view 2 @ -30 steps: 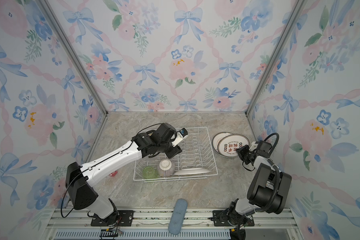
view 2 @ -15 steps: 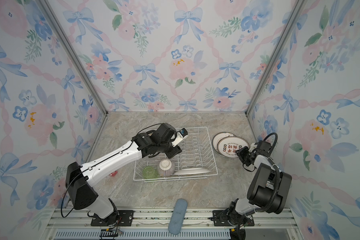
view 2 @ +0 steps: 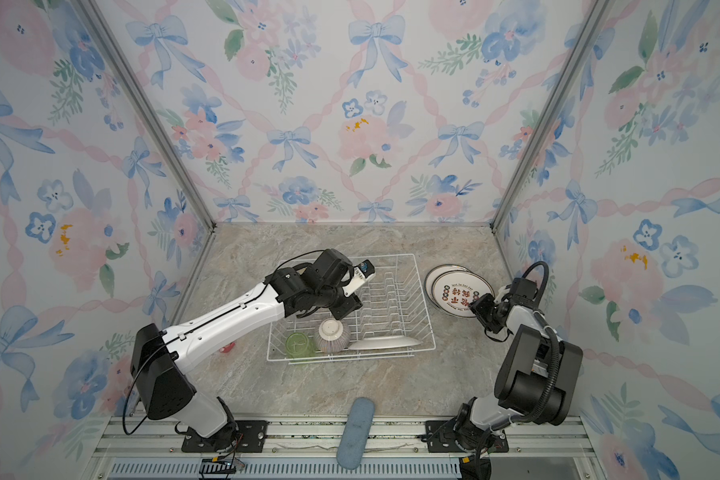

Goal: Unload the mixed dishes from the dish rack
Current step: 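Lower the red-lettered plate onto the orange-patterned plate and release it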

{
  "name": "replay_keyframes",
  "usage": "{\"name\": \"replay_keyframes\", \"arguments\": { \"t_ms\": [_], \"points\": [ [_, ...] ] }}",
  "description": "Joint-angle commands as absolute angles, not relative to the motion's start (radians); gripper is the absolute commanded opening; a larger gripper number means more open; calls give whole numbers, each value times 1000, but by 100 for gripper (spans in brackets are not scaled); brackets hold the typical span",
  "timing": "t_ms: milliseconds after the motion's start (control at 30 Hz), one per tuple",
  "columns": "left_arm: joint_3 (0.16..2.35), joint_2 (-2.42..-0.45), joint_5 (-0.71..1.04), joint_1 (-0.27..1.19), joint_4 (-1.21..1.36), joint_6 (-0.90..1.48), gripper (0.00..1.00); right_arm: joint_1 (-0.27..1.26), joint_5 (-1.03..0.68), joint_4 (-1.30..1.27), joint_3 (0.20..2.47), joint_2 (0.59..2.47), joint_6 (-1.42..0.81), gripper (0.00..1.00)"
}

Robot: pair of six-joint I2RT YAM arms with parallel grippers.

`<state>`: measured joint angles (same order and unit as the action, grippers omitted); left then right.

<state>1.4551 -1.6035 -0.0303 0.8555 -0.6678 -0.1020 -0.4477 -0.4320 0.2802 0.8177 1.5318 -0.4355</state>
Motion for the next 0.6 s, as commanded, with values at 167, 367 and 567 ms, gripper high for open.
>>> {"name": "replay_keyframes", "arguments": {
  "t_ms": [167,367,567],
  "points": [
    [1424,-1572,-47,857,-665,-116,47,-397,-380,313,899,1595,-409,48],
    [1411,-1565,-54,857,-664,-118,46,-356,-329,352,948,1636,-395,54],
    [1402,-1554,-55,855,-664,-122,47,-320,-268,396,976,1649,-382,61]
  ]
}}
